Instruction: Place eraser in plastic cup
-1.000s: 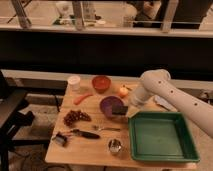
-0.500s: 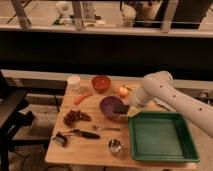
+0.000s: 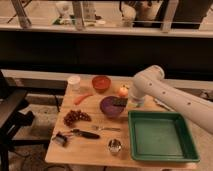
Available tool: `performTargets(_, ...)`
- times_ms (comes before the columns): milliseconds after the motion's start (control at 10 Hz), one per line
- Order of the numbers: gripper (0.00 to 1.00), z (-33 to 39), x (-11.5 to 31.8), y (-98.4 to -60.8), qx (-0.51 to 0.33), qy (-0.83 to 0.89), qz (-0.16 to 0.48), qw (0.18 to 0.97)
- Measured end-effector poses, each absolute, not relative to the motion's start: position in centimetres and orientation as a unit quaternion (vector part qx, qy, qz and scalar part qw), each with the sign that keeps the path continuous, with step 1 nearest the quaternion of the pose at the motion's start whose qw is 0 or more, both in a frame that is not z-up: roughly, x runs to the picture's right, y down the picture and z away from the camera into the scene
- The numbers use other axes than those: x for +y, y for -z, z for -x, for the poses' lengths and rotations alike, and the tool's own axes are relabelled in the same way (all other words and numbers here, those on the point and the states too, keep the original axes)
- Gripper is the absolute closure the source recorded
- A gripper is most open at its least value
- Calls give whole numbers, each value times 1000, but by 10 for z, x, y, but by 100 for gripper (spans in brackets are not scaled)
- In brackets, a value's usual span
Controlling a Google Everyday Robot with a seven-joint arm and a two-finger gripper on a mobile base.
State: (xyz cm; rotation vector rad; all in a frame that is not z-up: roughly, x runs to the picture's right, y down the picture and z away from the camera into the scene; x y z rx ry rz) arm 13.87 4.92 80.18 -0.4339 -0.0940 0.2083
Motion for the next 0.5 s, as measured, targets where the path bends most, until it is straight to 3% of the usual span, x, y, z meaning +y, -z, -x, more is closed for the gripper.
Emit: performTargets(500, 100, -171, 24, -826, -60, -136, 242, 959)
